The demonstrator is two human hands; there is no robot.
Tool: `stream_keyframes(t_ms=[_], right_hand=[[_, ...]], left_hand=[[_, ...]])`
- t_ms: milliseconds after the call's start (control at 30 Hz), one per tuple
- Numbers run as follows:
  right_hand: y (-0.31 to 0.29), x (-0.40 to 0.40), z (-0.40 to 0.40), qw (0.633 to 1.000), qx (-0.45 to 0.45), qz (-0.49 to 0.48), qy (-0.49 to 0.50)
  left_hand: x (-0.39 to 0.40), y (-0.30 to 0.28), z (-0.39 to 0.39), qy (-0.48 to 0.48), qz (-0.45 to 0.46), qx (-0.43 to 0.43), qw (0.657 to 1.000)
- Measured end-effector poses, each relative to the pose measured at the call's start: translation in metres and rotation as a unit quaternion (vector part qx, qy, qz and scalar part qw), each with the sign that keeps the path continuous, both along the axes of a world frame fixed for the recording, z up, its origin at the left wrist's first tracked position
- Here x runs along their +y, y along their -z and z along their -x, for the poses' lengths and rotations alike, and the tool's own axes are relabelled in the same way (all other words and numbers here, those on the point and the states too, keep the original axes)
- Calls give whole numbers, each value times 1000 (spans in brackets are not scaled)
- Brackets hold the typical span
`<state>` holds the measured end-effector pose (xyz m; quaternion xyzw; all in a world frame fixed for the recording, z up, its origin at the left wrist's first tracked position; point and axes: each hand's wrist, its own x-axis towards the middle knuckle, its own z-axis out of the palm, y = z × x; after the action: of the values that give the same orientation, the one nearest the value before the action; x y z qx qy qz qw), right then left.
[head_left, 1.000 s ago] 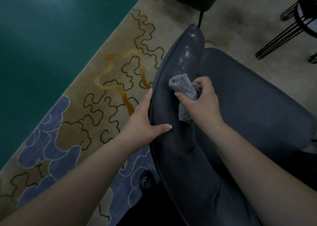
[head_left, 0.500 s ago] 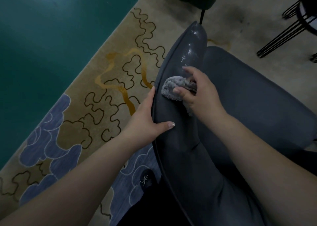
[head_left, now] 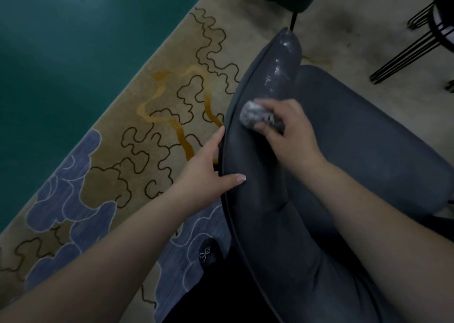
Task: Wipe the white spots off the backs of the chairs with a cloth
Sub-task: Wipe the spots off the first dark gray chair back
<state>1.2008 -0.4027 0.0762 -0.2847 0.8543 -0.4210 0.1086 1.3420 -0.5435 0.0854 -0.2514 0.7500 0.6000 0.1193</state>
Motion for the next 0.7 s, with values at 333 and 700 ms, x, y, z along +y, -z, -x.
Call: stream_keyframes(t_ms=[333, 700], right_hand=[[-3, 21, -42, 993, 20, -11, -114], [-13, -5, -36, 985, 33, -95, -139]], left_hand=[[5, -2, -18, -9, -17, -14, 1000], [14, -12, -31, -14, -15, -15, 1000]])
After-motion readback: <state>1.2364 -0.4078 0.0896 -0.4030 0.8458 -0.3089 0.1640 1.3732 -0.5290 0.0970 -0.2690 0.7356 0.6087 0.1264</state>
